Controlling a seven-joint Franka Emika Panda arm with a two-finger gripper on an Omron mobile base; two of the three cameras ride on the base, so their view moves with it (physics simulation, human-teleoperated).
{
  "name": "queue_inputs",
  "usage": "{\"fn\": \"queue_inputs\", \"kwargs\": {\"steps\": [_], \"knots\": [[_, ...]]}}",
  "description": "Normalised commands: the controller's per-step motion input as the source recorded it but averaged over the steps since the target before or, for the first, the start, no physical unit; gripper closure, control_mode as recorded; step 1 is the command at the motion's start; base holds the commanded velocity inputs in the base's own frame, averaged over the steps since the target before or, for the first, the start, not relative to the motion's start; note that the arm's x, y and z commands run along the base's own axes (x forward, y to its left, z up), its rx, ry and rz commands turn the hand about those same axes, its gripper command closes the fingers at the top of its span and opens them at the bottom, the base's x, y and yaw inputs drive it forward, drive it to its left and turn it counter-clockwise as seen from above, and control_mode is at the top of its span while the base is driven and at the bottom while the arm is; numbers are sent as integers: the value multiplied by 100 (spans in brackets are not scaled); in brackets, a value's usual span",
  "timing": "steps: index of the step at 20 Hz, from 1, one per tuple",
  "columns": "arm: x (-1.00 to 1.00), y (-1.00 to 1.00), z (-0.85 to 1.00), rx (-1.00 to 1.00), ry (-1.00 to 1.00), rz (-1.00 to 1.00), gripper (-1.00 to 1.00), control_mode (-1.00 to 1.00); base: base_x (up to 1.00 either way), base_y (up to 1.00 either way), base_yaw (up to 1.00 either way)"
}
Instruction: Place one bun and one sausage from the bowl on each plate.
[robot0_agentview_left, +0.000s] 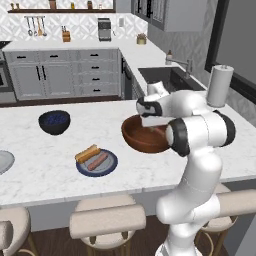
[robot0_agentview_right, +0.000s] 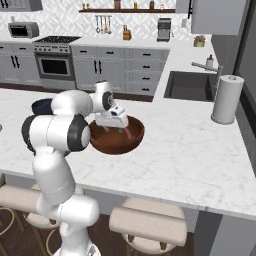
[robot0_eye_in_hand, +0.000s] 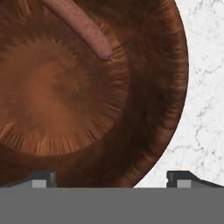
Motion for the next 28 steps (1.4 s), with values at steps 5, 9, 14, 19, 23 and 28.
{"fn": "queue_inputs", "kwargs": {"steps": [5,9,14,19,23,28], "knots": [[100,-2,-60,-7,0,13,-100,-100,0,0,0],[100,-21,-28,-1,0,7,-100,-100,0,0,0],[99,-33,-36,-1,1,4,-100,-100,0,0,0],[57,-29,-48,-1,5,5,-100,-100,0,0,0],[15,-8,-34,0,12,3,-100,-100,0,0,0],[-51,0,-34,0,12,4,100,-100,0,0,0]]}}
